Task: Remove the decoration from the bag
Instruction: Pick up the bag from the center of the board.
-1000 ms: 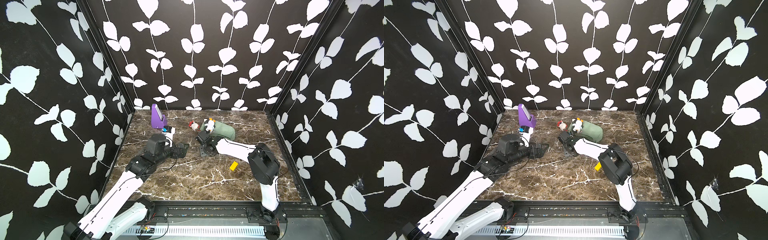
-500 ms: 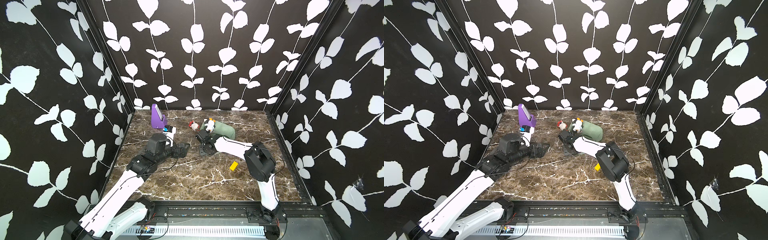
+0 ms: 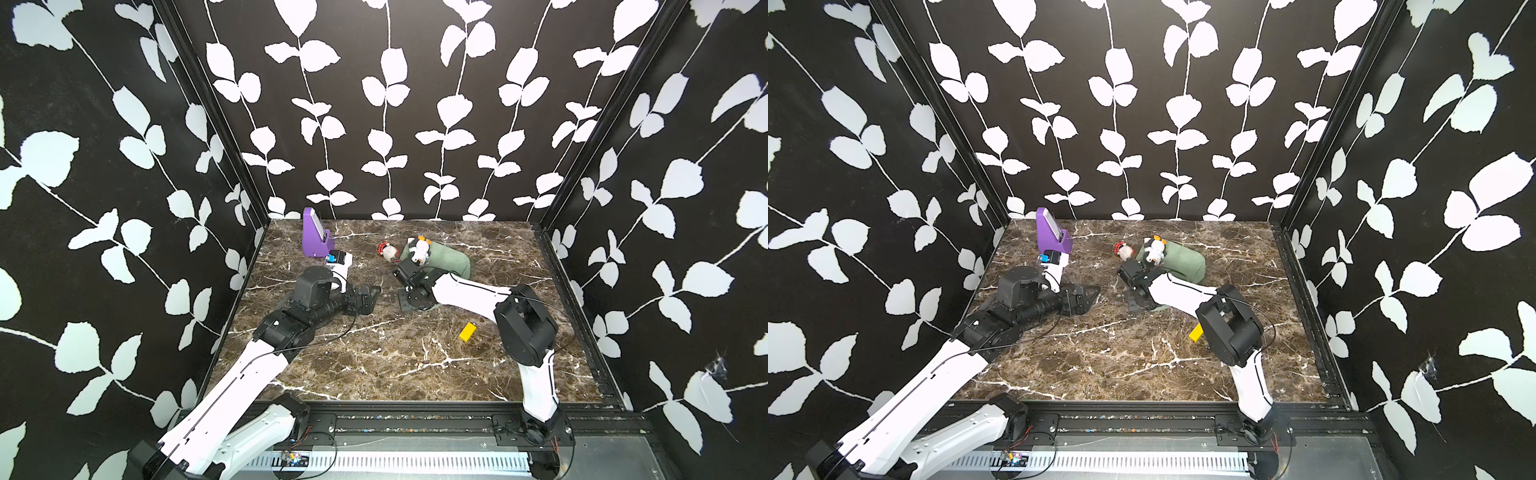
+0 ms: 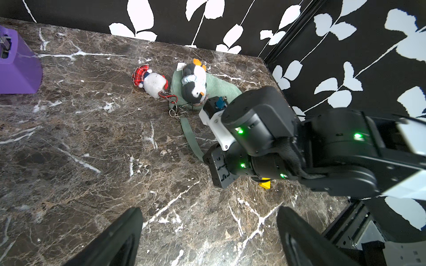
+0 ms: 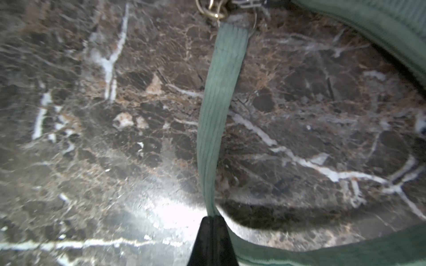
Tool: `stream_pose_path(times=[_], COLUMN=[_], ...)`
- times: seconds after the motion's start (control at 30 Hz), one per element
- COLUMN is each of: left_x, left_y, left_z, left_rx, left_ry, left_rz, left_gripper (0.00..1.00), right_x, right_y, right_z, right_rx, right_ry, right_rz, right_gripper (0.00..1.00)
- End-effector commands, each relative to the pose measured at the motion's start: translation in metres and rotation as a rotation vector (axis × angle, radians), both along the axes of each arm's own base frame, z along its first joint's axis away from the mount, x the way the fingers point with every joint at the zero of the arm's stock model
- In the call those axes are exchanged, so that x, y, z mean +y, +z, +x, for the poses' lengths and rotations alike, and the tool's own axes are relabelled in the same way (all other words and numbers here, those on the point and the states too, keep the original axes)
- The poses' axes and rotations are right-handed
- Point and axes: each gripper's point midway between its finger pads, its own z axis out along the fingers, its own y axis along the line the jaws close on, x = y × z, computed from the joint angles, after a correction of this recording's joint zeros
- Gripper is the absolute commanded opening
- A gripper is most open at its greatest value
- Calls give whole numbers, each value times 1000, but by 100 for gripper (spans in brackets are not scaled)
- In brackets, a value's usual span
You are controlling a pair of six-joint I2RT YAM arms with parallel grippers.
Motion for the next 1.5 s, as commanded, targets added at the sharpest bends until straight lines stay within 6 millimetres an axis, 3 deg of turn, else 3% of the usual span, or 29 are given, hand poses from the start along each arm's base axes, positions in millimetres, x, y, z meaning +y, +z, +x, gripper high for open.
stream_pose_path(times=[0.0,0.23,0.4,0.6,0.8,0.9,1.03,1.27,1.37,1.47], left_x=[-3,-5,0,-4,-30,-46,-52,-84,-90,-94], left_y=[-3,-1,9,14,18,17,5,-14,-10,-6], left_z=[-1,6,24,49,64,60,53,27,23,21], left_rx=[-1,-7,-89,-215,-376,-488,-602,-494,-460,-450], left_ry=[-14,21,97,139,16,-114,-228,-614,-701,-740], left_rz=[-11,-57,-90,-120,-85,-28,55,-40,-104,-115], left_gripper=[93,92,91,91,91,93,97,79,69,66], right_x=[3,-1,-8,-20,-23,-21,-18,-12,-12,-10], right_y=[35,106,162,216,246,257,270,288,296,304], right_z=[2,-12,-26,-45,-58,-63,-66,-71,-73,-77], right_rx=[-51,-124,-199,-261,-297,-307,-318,-334,-351,-354], right_ry=[28,76,109,153,204,238,280,366,402,450], right_rz=[58,150,234,297,359,378,403,430,439,459], right_gripper=[0,0,0,0,0,0,0,0,0,0])
